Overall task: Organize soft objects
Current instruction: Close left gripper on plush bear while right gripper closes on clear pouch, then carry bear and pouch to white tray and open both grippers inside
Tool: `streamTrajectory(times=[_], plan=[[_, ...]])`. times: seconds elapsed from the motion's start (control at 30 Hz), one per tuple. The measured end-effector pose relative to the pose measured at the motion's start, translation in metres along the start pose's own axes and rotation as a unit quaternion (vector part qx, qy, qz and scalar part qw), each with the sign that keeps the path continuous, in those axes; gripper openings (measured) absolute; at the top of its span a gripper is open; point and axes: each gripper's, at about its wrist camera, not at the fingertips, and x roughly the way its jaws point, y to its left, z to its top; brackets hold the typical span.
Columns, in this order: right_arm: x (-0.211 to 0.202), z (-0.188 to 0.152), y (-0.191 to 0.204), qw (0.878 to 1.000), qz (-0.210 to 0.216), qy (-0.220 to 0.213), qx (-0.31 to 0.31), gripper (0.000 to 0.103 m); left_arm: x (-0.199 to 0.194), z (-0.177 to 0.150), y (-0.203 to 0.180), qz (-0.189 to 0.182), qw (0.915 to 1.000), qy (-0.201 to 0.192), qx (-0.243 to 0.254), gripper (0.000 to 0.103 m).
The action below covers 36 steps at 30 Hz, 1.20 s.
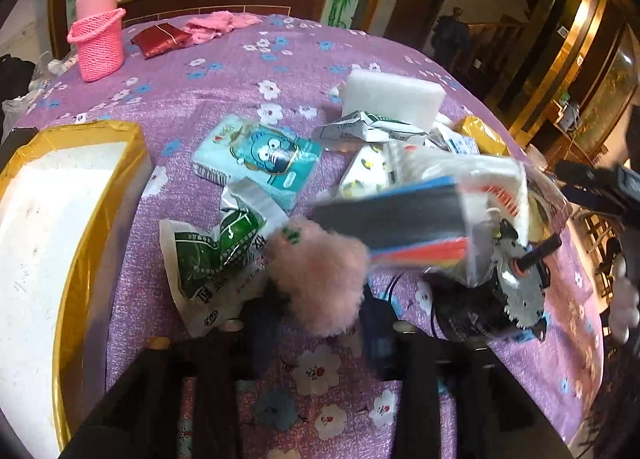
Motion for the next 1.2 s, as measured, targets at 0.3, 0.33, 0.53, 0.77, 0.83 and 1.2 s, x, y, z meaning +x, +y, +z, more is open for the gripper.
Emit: streamTrajectory(times=[0.3, 0.33, 0.53, 0.77, 0.83, 1.2], plan=[[0.044, 0.012, -0.003, 0.996, -0.05, 0.067, 0.015, 0.077, -0.004, -0.002, 0.01, -0.017, 0.9996, -0.006, -0.023, 0.032], [0.047, 0.011, -0.002, 0.996, -0.051, 0.073, 0.013, 0.077, -0.006, -0.003, 0.01, -0.017, 0.9995, -0.009, -0.024, 0.032], [0.035, 0.005, -0.004, 0.997, -0.043, 0.058, 0.019, 0.077, -0.027, -0.007, 0.009, -0.026, 0.9988, -0.027, -0.03, 0.032], [-0.014, 0.0, 0.004, 0.999, -0.04, 0.013, 0.02, 0.077, -0.067, -0.022, 0.006, -0.057, 0.9965, -0.052, -0.033, 0.032], [-0.028, -0.003, 0.011, 0.999, -0.034, 0.003, 0.015, 0.077, -0.08, -0.026, 0.009, -0.069, 0.9952, -0.058, -0.037, 0.032], [-0.07, -0.02, 0.127, 0.994, 0.102, -0.003, -0.047, 0.077, -0.153, -0.032, 0.072, -0.042, 0.9914, -0.106, -0.064, 0.033]])
